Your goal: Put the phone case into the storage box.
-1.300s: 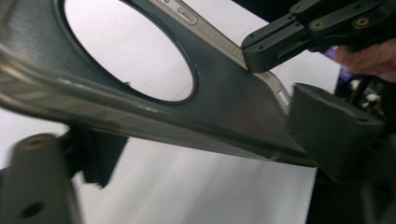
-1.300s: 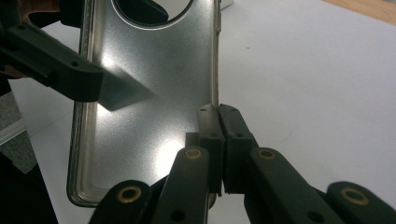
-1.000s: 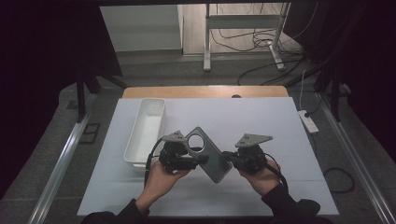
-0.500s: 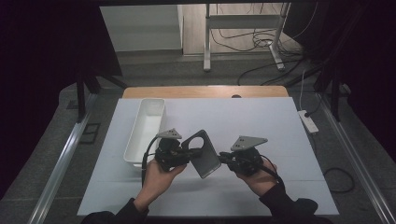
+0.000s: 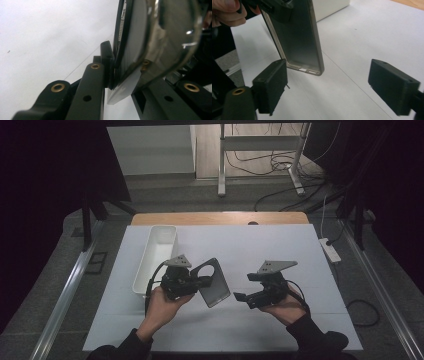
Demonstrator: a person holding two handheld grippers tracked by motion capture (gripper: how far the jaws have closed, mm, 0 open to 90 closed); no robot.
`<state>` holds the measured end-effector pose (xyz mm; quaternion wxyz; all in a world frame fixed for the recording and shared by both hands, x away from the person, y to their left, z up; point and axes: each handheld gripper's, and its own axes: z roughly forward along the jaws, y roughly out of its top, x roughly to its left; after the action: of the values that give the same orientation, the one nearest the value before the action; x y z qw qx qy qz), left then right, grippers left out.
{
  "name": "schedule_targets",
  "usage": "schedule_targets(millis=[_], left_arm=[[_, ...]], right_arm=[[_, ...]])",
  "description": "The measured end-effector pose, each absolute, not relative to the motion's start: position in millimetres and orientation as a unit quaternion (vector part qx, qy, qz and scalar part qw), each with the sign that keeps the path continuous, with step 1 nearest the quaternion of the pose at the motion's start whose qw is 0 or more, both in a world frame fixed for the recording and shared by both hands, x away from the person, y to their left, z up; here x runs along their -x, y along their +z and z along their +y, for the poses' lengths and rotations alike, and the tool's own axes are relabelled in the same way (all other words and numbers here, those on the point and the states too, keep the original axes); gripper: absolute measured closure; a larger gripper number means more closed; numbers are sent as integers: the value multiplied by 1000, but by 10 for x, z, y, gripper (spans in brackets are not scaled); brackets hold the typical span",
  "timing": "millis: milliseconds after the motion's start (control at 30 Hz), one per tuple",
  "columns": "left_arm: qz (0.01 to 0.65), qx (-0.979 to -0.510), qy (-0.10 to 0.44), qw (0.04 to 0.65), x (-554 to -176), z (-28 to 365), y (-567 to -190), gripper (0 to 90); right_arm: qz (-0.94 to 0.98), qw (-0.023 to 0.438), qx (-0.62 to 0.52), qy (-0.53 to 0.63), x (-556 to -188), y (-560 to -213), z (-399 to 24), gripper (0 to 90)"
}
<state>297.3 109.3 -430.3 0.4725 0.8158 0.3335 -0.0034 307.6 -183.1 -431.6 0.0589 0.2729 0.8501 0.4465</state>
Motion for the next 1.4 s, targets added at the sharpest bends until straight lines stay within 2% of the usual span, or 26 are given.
schedule_targets(millis=[267, 533, 667, 833, 1000, 1167, 1233, 1267, 1400], left_arm=[[288, -840, -19, 459, -2960, 960, -4290, 840], [260, -845, -36, 466, -2935, 896, -4272, 839], [242, -850, -50, 466, -2920, 841, -4278, 838], [237, -853, -52, 462, -2911, 812, -4298, 837], [234, -852, -54, 465, -2915, 818, -4295, 802], [244, -846, -45, 472, -2914, 840, -4306, 711], [246, -846, -41, 471, -2911, 839, -4306, 624], [249, -846, -32, 470, -2909, 840, -4312, 624], [260, -847, -9, 464, -2912, 860, -4331, 437]], right_arm=[[851, 54, -262, 452, -3111, -4306, -1843, 166], [869, 30, -218, 444, -3090, -4356, -1730, 301], [877, 12, -193, 440, -3073, -4368, -1673, 435], [888, -6, -161, 430, -3044, -4380, -1624, 706], [894, -12, -148, 422, -3033, -4369, -1635, 785], [895, 5, -149, 421, -2977, -4330, -1616, 805], [894, 16, -153, 420, -2959, -4318, -1606, 805], [894, 16, -153, 420, -2959, -4318, -1606, 805], [894, 48, -160, 416, -2946, -4308, -1634, 805]])
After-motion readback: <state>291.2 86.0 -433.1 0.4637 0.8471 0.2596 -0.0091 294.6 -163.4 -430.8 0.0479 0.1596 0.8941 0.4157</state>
